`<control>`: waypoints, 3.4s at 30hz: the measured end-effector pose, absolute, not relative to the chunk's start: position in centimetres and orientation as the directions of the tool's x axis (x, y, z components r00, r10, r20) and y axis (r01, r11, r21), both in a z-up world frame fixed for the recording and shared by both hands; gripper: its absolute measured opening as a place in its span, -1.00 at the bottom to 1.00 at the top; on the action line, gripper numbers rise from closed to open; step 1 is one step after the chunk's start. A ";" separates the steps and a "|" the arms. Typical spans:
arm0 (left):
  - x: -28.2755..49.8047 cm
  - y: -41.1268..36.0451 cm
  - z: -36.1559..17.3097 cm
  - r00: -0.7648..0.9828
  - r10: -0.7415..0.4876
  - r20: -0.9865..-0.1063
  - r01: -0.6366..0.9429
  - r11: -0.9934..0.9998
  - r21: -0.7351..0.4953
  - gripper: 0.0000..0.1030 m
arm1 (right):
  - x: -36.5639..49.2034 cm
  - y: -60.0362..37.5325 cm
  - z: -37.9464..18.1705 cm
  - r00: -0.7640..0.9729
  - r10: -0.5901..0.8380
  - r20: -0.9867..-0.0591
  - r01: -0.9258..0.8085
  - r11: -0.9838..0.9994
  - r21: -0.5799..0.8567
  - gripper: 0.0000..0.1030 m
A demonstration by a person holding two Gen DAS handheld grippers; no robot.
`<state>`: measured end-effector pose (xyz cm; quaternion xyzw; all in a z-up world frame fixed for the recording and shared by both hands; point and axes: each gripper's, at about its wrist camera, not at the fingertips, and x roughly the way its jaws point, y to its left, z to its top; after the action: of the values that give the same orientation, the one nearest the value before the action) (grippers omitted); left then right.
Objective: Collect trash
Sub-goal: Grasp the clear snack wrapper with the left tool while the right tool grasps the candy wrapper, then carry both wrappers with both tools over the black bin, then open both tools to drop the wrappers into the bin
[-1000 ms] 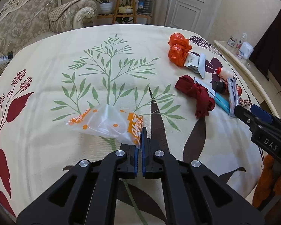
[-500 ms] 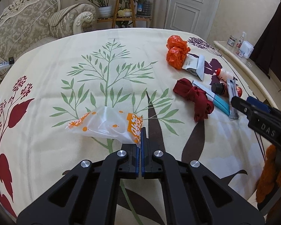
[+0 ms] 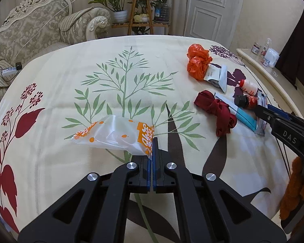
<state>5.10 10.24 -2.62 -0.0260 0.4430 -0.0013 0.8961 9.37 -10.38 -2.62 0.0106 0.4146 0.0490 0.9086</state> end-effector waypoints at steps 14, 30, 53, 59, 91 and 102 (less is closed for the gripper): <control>4.5 6.3 -1.5 0.636 -0.087 -0.767 0.054 0.996 -0.069 -0.98 | 6.2 -14.6 -1.2 0.679 0.043 -0.733 -0.001 0.998 0.058 -0.39; 5.1 -3.8 -0.4 0.655 -0.201 -0.728 0.215 0.974 -0.075 -0.98 | 3.7 -23.4 -0.6 0.694 -0.092 -0.714 0.180 0.982 0.049 -0.39; 8.5 -18.6 -0.8 0.622 -0.308 -0.720 0.400 0.915 -0.046 -0.98 | 4.0 -34.2 -1.6 0.667 -0.221 -0.712 0.362 0.931 0.050 -0.39; 9.5 -20.9 -0.9 0.619 -0.305 -0.724 0.413 0.910 -0.030 -0.98 | 4.5 -35.3 -2.1 0.660 -0.228 -0.716 0.379 0.924 0.054 -0.39; 12.5 -24.9 -3.3 0.582 -0.271 -0.767 0.430 0.903 0.006 -0.89 | 7.0 -37.9 -4.3 0.620 -0.247 -0.744 0.410 0.911 0.039 -0.38; 12.1 -23.5 -2.4 0.613 -0.262 -0.746 0.386 0.922 -0.006 0.25 | 6.2 -37.5 -3.6 0.629 -0.267 -0.730 0.429 0.902 0.040 0.08</control>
<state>12.07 -23.46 -2.40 0.0777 0.4010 -0.1810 0.8947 6.22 -37.51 -3.60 0.1056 0.3843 -0.1942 0.8963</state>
